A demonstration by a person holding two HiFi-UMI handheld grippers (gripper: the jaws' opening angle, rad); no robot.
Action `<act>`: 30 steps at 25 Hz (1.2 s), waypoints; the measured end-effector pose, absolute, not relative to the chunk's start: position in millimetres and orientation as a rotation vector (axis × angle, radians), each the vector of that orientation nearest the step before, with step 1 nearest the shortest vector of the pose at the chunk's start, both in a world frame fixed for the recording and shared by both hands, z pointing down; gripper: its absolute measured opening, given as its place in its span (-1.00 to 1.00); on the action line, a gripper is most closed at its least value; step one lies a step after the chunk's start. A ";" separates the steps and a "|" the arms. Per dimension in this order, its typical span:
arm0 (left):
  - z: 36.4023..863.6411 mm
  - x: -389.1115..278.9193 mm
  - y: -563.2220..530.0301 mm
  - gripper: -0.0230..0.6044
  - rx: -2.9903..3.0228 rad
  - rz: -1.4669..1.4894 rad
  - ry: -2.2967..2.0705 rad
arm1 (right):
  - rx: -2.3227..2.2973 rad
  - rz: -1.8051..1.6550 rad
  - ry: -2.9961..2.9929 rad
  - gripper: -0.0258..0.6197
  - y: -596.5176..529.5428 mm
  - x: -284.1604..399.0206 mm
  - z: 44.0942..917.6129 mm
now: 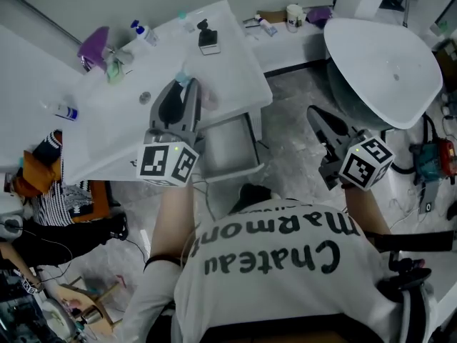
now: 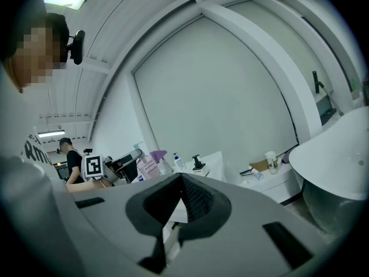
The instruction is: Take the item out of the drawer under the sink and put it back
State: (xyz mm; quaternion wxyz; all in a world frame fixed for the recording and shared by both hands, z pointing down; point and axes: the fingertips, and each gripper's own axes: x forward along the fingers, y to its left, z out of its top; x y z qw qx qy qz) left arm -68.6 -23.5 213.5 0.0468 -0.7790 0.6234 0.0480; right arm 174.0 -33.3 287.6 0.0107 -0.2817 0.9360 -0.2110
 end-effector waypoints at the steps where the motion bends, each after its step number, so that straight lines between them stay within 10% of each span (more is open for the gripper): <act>1: 212.0 -70.1 -25.6 -0.58 -2.376 0.153 1.900 | -0.879 -0.658 2.920 -0.89 -35.8 172.4 287.1; 30: 186.8 -88.2 -126.7 -0.58 -2.581 0.216 1.603 | -1.197 -0.623 2.817 -0.89 -97.5 145.9 275.9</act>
